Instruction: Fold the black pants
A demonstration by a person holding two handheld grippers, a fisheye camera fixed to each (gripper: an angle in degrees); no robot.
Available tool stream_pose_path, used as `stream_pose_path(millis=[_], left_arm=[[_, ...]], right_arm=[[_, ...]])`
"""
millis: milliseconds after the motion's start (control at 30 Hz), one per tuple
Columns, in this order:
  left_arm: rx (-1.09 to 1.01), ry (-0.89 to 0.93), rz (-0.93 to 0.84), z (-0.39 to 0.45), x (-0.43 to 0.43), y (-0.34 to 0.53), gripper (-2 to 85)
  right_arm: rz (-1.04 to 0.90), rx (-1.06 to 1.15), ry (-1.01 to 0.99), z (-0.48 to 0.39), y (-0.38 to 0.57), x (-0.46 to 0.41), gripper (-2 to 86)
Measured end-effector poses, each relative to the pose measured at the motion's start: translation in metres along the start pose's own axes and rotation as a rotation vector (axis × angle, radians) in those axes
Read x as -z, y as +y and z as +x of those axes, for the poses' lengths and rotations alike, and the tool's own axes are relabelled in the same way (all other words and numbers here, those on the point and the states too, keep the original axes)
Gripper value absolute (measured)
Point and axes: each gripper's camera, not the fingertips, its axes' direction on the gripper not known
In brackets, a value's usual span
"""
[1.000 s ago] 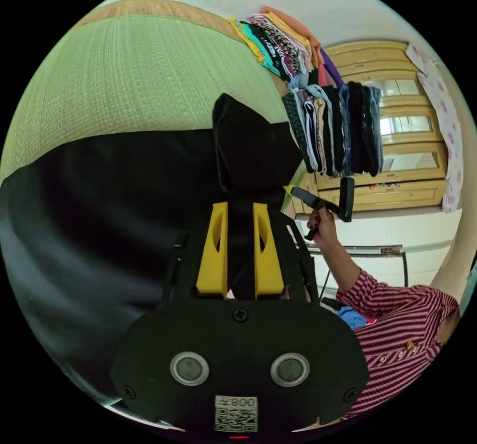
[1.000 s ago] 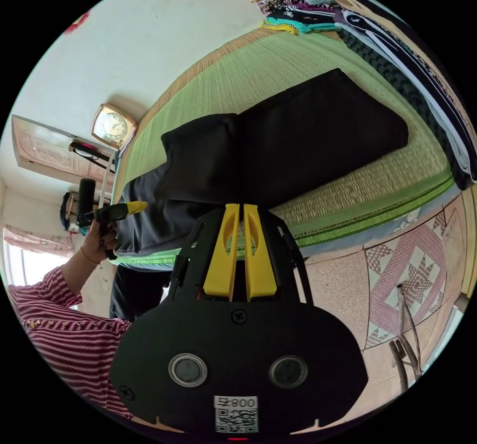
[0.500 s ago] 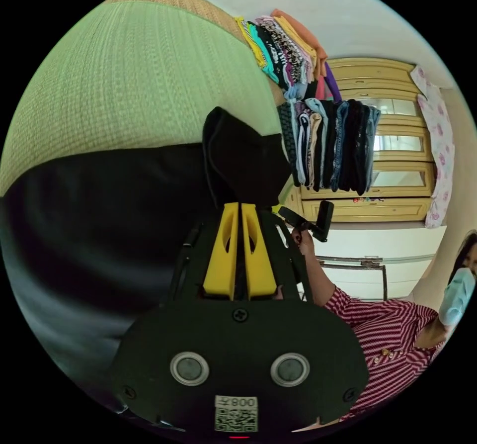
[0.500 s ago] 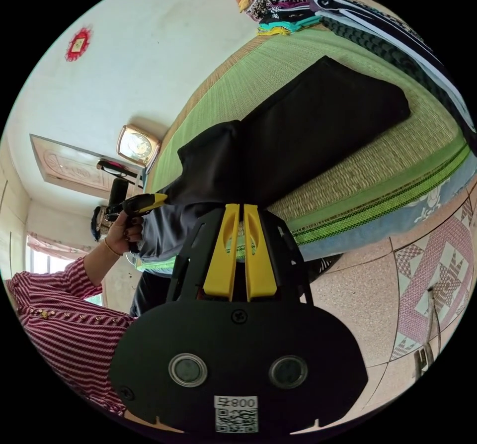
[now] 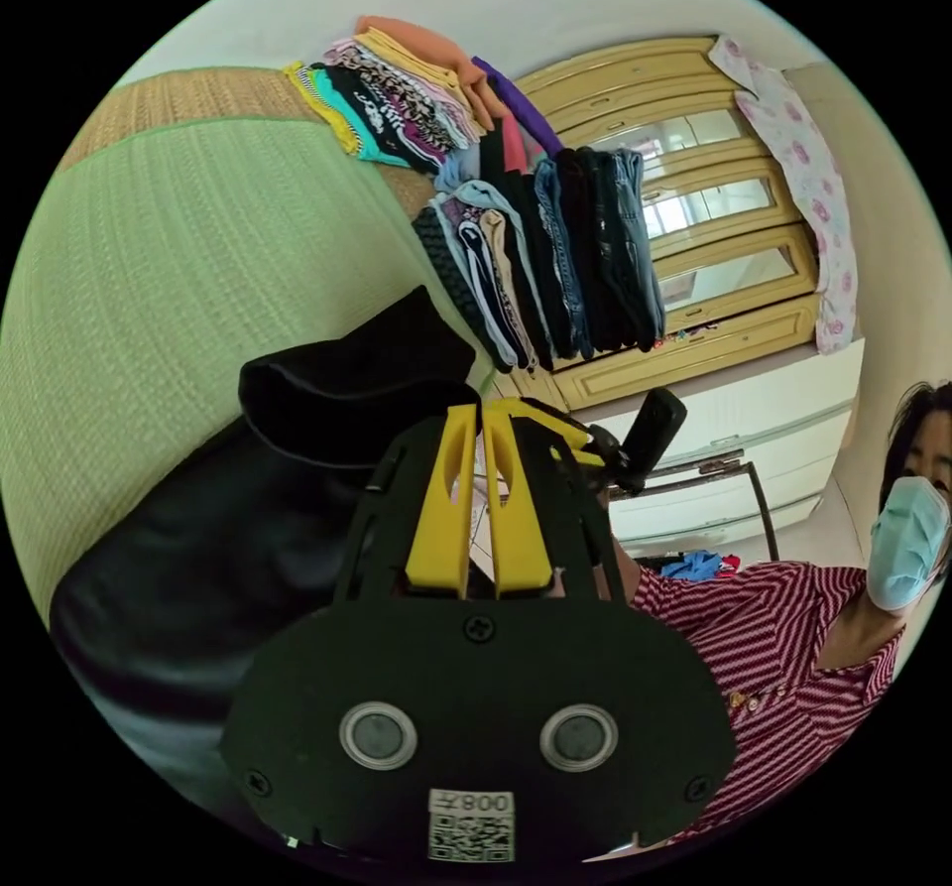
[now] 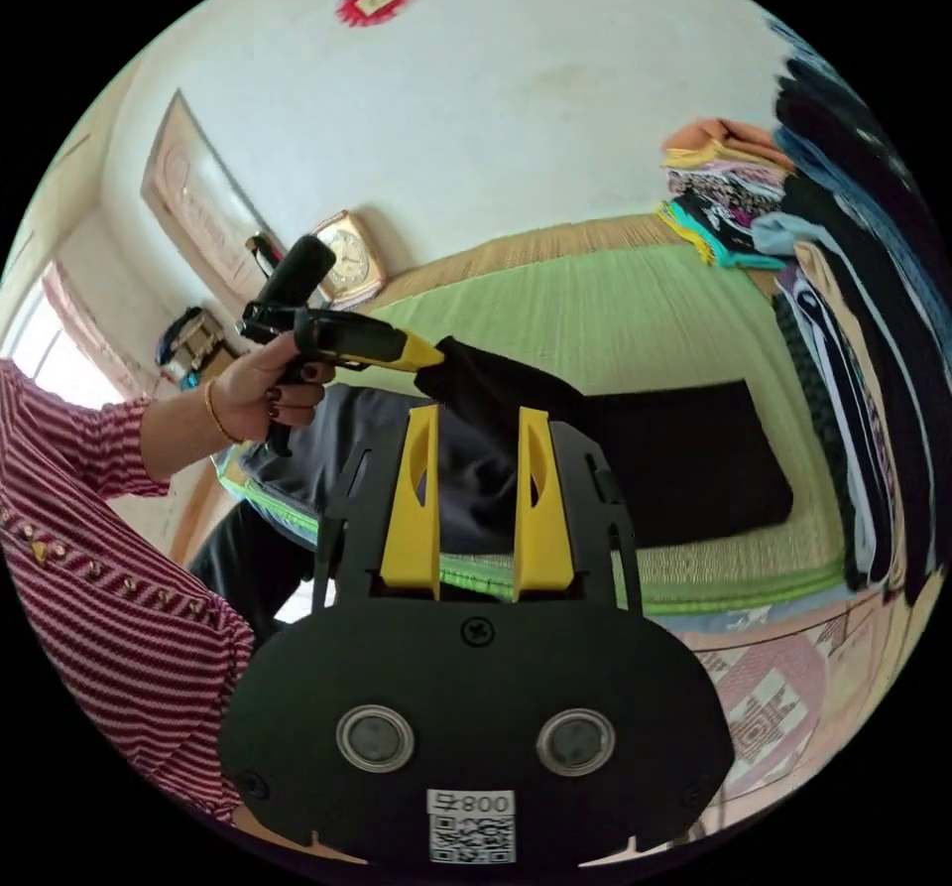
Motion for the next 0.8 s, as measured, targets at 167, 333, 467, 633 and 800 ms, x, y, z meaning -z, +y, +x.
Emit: stream_pose_path(millis=[167,333,467,633,800], left_arm=[[-0.057,-0.034,-0.042,0.015,-0.021,-0.021,1.9],[-0.059,-0.036,0.121,0.003,0.002,-0.030,3.2],[0.012,-0.059,0.146,-0.019,-0.003,-0.037,4.7],[0.048,-0.172,-0.038,-0.040,-0.061,-0.057,7.2],[0.038,-0.307,-0.187,-0.049,-0.117,-0.080,8.1]], right_arm=[[-0.041,-0.012,0.055,0.008,-0.006,-0.013,6.4],[0.020,-0.090,0.042,0.047,0.013,0.018,3.2],[0.097,-0.227,0.019,0.101,0.039,0.048,2.5],[0.159,-0.442,-0.025,0.179,0.082,0.065,2.2],[0.185,-0.698,-0.147,0.264,0.142,0.056,2.0]])
